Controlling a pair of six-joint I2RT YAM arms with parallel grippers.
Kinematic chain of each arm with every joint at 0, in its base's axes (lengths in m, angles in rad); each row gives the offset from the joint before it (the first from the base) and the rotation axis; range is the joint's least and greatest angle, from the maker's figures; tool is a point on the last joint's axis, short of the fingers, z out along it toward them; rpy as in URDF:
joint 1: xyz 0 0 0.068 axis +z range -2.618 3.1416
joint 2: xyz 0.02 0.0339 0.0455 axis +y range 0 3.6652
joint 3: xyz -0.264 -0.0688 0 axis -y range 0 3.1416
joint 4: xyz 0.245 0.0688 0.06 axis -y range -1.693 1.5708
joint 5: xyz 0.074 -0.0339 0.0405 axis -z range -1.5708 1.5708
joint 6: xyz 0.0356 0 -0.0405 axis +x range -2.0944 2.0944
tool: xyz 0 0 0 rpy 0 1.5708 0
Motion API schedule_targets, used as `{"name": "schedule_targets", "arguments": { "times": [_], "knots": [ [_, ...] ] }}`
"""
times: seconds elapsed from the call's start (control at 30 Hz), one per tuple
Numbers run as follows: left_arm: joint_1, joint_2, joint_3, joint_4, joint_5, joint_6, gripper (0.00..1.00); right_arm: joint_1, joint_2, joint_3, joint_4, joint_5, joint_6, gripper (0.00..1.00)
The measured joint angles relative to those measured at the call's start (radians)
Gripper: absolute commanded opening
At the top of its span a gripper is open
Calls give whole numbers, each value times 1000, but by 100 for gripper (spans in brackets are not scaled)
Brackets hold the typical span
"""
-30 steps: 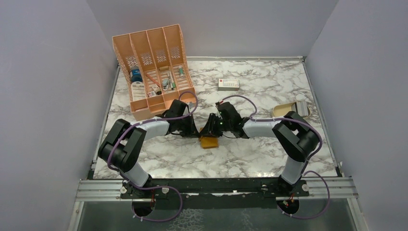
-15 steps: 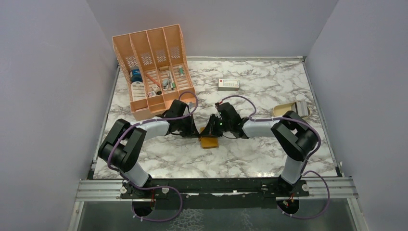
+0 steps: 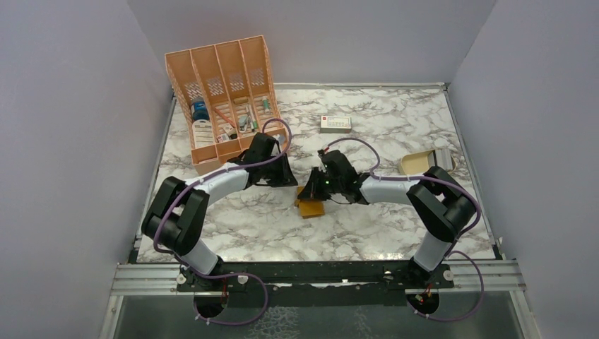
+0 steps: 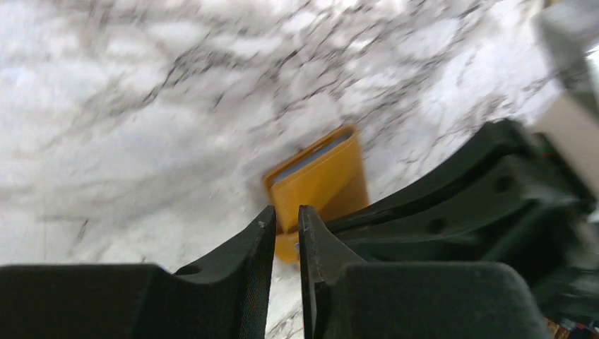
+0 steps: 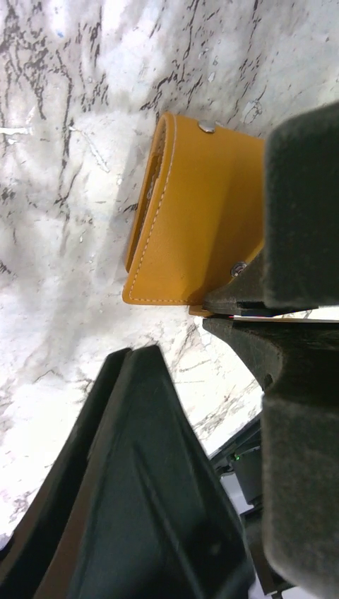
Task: Put the credit cards into the card holder
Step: Close the card holder at the center of the board.
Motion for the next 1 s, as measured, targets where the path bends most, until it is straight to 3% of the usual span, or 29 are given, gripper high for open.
{"name": "schedule_targets", "arguments": {
  "times": [0.33, 0.6, 1.0],
  "knots": [
    [1, 42, 16, 149, 82, -4, 15, 0, -5, -24, 1, -2, -8, 1],
    [0, 150, 0, 158, 88, -5, 12, 0, -34, -35, -4, -1, -18, 1],
    [-2, 159, 0, 158, 66, 5, 12, 0, -93, -90, -6, 34, -23, 1]
  ]
}}
